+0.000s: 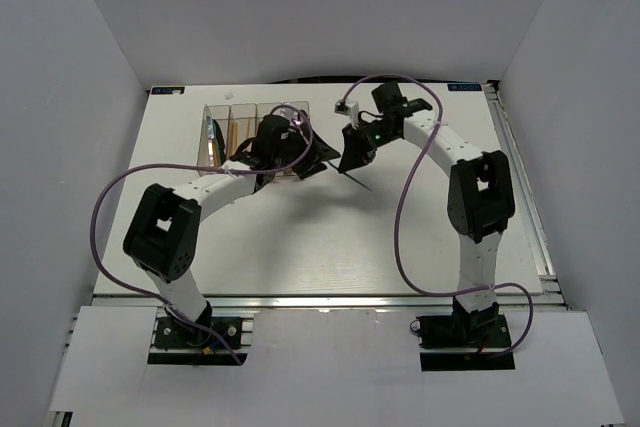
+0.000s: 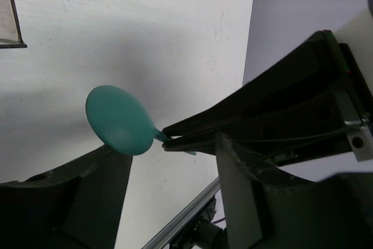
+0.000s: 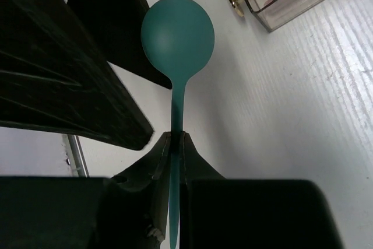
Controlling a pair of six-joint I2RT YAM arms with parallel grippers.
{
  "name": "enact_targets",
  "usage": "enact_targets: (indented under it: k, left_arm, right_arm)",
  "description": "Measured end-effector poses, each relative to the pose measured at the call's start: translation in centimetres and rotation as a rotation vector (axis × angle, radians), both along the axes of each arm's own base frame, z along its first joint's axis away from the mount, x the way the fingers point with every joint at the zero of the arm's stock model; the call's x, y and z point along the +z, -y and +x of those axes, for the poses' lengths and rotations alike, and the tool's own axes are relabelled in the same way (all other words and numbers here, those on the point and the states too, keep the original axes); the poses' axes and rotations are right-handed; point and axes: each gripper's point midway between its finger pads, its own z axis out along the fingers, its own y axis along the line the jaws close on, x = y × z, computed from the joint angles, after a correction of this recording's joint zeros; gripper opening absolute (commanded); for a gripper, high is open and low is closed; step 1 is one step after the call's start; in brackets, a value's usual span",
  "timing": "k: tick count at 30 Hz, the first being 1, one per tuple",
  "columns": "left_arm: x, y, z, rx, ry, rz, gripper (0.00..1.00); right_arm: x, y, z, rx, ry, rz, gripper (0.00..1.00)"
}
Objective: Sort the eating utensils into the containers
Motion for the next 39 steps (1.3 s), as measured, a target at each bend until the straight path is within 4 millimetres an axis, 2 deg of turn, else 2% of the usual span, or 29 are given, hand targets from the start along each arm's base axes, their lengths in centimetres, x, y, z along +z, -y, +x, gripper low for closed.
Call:
enact_targets:
  k: [7,11,14,17,18,19,20,21,26,29,31,35,37,39]
  left_arm:
    - [-0.4,0.6,0.9,0.029,-0.028,0.01,0.48]
    - [-0.5,0.8,1.0,0.037,-0.038,0.013,0.28]
    - [0.1,1.2,1.3,0.036,-0.026,0.0,0.21]
    - [0.0,1.3,1.2,0.036,-0.027,0.01,0.11]
    - [-0.1,1.3,1.3,0.036,-0.03,0.012,0.03]
    - [-0.1,1.3,1.2,0.035,-0.031,0.014,0.0]
    - [-0.2,1.3,1.3,0.034,-0.031,0.017,0.0]
    - [-0.2,1.3,1.3,0.03,-0.028,0.023,0.0]
    - [0.0,0.7,2.4,0.013,0.016,0.111,0.0]
    - [1.7,0.0,4.0,-0.017,0.086,0.179,0.0]
    - [3.3,-1.2,6.0,-0.019,0.135,0.224,0.0]
    - [6.1,-5.7,11.9,0.039,0.231,0.322,0.0]
    - [6.2,-8.2,14.7,0.074,0.252,0.384,0.0]
    - [5.4,-10.3,17.2,0.106,0.258,0.447,0.0]
  right_arm:
    - [1.5,-0.8,0.6,-0.044,0.005,0.038,0.0]
    - [2.6,-0.9,0.2,-0.055,0.01,0.066,0.0]
    - [2.7,-1.0,-0.2,-0.065,0.007,0.075,0.0]
    - [2.6,-1.0,-0.1,-0.078,0.004,0.082,0.07]
    - [2.6,-1.0,-0.1,-0.08,0.004,0.084,0.16]
    - [2.5,-1.1,-0.1,-0.082,0.003,0.086,0.22]
    - [2.5,-1.1,-0.1,-0.081,0.006,0.089,0.42]
    - [2.5,-1.2,-0.2,-0.082,-0.002,0.09,0.89]
    - [3.0,-0.9,-0.1,-0.059,0.046,0.096,0.89]
    - [3.7,-0.1,0.4,-0.054,0.096,0.102,0.89]
    - [4.2,0.9,1.0,-0.058,0.136,0.103,0.89]
    - [5.2,3.3,2.0,-0.077,0.209,0.101,0.89]
    - [5.1,4.6,2.1,-0.092,0.225,0.093,0.89]
    - [4.7,5.4,1.9,-0.1,0.226,0.083,0.9]
